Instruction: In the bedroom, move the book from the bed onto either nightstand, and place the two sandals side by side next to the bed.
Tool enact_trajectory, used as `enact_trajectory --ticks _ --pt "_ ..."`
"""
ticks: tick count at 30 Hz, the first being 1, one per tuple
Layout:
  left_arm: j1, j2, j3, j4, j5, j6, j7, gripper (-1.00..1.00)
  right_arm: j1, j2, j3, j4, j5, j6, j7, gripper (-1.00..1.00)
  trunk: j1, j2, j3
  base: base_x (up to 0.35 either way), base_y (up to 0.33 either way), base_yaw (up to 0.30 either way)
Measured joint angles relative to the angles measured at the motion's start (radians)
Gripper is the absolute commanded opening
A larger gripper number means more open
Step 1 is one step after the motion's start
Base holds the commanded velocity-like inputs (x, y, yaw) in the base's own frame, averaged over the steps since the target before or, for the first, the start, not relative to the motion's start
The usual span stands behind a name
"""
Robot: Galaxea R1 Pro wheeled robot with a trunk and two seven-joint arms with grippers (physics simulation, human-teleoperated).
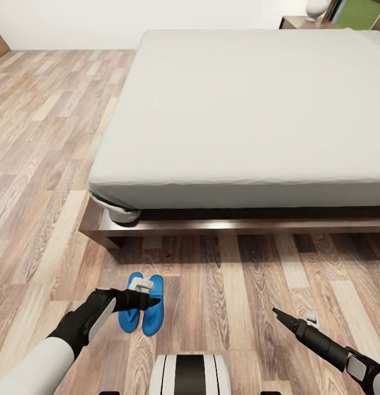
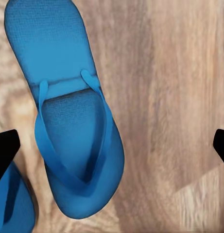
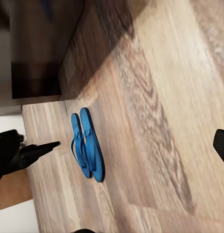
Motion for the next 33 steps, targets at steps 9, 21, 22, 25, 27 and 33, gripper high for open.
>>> enact_trajectory --ticks 9,21,22,25,27,33 --pt "0.001 0.025 0.029 0.033 0.002 -0.005 -0.082 1.00 0.000 0.000 0.000 0.000 0.002 0.004 0.000 1.00 -0.004 0.002 0.035 0.000 0.000 0.000" --pt "0.001 0.020 0.167 0.115 0.028 -0.004 -0.220 1.00 0.000 0.000 0.001 0.000 0.001 0.004 0.000 1.00 -0.009 0.005 0.081 0.000 0.000 0.000" --pt "0.001 0.018 0.175 0.122 0.030 -0.004 -0.228 1.00 0.000 0.000 0.001 0.000 0.001 0.004 0.000 1.00 -0.010 0.005 0.085 0.000 0.000 0.000" --pt "0.001 0.008 0.192 0.150 0.035 -0.005 -0.244 1.00 0.000 0.000 0.001 0.000 0.002 0.004 0.000 1.00 -0.011 0.006 0.097 0.000 0.000 0.000" --pt "0.001 -0.003 0.198 0.172 0.037 -0.006 -0.251 1.00 0.000 0.000 0.001 0.000 0.003 0.003 0.000 1.00 -0.012 0.006 0.104 0.000 0.000 0.000" --pt "0.001 -0.028 0.209 0.255 0.050 -0.048 -0.259 1.00 0.000 0.000 0.001 0.000 0.004 0.004 0.000 1.00 -0.015 0.008 0.128 0.000 0.000 0.000"
